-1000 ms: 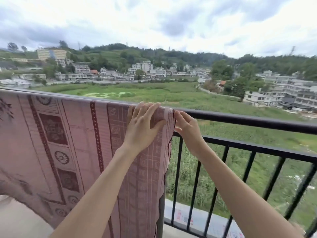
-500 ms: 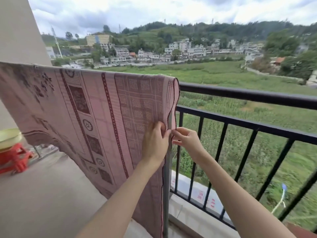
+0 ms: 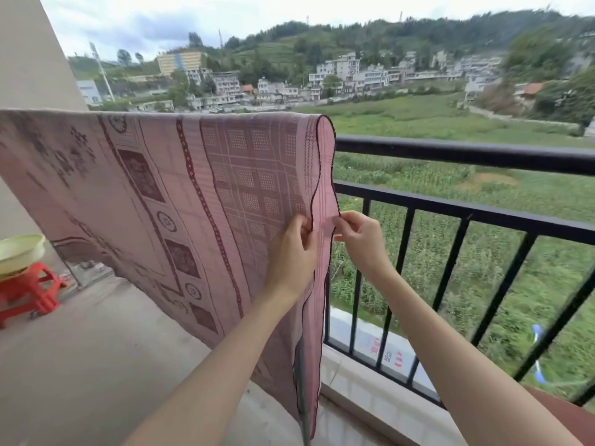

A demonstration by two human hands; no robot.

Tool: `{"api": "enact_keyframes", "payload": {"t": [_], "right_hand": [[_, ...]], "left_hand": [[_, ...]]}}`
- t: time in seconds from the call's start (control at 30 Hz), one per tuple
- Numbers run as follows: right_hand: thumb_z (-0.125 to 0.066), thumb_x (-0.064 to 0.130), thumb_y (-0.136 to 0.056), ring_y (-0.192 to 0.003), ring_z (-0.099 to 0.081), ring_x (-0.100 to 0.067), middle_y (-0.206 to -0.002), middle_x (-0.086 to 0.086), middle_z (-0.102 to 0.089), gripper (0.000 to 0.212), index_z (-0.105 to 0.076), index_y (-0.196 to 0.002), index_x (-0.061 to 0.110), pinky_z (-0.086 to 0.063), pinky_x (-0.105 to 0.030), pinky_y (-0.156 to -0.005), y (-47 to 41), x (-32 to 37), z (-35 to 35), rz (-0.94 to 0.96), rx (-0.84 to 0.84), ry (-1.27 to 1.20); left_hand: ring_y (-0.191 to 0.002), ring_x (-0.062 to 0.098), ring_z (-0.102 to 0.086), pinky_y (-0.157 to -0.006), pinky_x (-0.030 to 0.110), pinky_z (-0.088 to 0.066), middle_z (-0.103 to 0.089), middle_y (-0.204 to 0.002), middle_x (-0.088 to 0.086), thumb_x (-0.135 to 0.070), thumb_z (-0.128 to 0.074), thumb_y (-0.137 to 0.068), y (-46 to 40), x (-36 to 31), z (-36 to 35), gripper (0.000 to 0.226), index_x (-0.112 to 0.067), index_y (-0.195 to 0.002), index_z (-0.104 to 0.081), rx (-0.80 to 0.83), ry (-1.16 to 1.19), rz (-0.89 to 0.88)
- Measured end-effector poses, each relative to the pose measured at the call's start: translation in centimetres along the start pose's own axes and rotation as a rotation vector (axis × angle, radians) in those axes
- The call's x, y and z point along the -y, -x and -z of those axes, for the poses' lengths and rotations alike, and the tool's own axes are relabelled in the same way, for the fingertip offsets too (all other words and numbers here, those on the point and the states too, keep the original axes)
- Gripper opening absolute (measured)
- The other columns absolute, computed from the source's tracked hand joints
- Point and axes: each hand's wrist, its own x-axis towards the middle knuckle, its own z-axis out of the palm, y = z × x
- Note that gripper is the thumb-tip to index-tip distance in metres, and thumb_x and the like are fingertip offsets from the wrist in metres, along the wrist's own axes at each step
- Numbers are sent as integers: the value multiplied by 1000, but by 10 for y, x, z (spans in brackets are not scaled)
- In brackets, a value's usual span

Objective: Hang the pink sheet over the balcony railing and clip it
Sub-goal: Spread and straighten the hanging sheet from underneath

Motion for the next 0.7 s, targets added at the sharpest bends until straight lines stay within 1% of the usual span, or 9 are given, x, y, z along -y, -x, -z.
{"api": "enact_keyframes", "payload": {"t": [0.07, 0.13, 0.2, 0.3, 0.4, 0.47, 0.57, 0.63, 0.7], "right_hand": [[-54, 14, -92, -80, -66, -27, -79, -4, -67, 13, -63, -84, 18, -53, -49, -80, 1, -7, -5, -25, 30, -5], [-55, 17, -92, -88, -66, -23, -86, -2, -67, 7, -61, -90, 17, -52, -44, -86, 0, -15, -11, -58, 110, 2], [-55, 18, -93, -93, -65, -20, -94, -6, -68, 8, -62, -95, 14, -52, -42, -90, -2, -22, -17, -78, 194, 25], [-51, 12, -94, -90, -63, -17, -104, -13, -68, 20, -64, -106, 2, -52, -38, -89, -5, -33, -25, -140, 254, 15], [-48, 11, -95, -90, -65, -15, -103, -10, -69, 23, -64, -111, 6, -51, -29, -83, -2, -47, -28, -219, 298, -19], [-48, 12, -95, -94, -65, -15, -101, -6, -69, 23, -65, -110, 10, -50, -27, -85, 2, -64, -28, -253, 310, 21], [-50, 19, -95, -102, -61, -13, -113, -5, -67, 28, -60, -120, 13, -46, -28, -93, 19, -92, -18, -281, 288, 207], [-51, 25, -94, -119, -52, -16, -131, -4, -57, 40, -49, -133, 14, -38, -28, -103, 36, -109, -5, -292, 270, 351], [-51, 30, -94, -132, -39, -17, -143, -1, -45, 52, -38, -141, 16, -29, -28, -107, 59, -125, 10, -303, 241, 489]], "left_hand": [[-71, 0, -52, -60, 6, -41, -56, -81, -4, -13, -51, -92, 2, 8, -5, 5, -17, -90, -50, -2, 31, 15], [-74, -3, -52, -63, 2, -39, -56, -83, -5, -11, -52, -91, 1, 13, -8, 6, -17, -91, -50, -10, 72, 26], [-73, -4, -52, -64, 2, -39, -56, -82, -7, -9, -53, -91, -3, 16, -9, 7, -16, -91, -52, -25, 99, 36], [-74, -4, -53, -65, 2, -41, -57, -82, -7, -8, -55, -90, -15, 24, -11, 6, -13, -93, -56, -17, 125, 47], [-81, 4, -56, -68, 1, -42, -60, -91, -3, -12, -54, -91, -17, 38, -15, 14, -10, -104, -58, 56, 115, 66], [-89, 6, -56, -70, 0, -41, -61, -101, -3, -16, -52, -93, -13, 56, -23, 20, -12, -112, -57, 148, 90, 91], [-106, 9, -51, -86, 12, -40, -55, -118, -3, -21, -48, -94, 4, 87, -40, 29, -16, -122, -51, 327, -55, 23], [-121, 12, -43, -98, 22, -33, -47, -130, -1, -22, -48, -94, 17, 107, -55, 36, -17, -130, -46, 463, -188, -72], [-129, 21, -38, -105, 33, -31, -44, -136, 5, -23, -50, -92, 29, 120, -72, 42, -15, -133, -44, 570, -301, -169]]}}
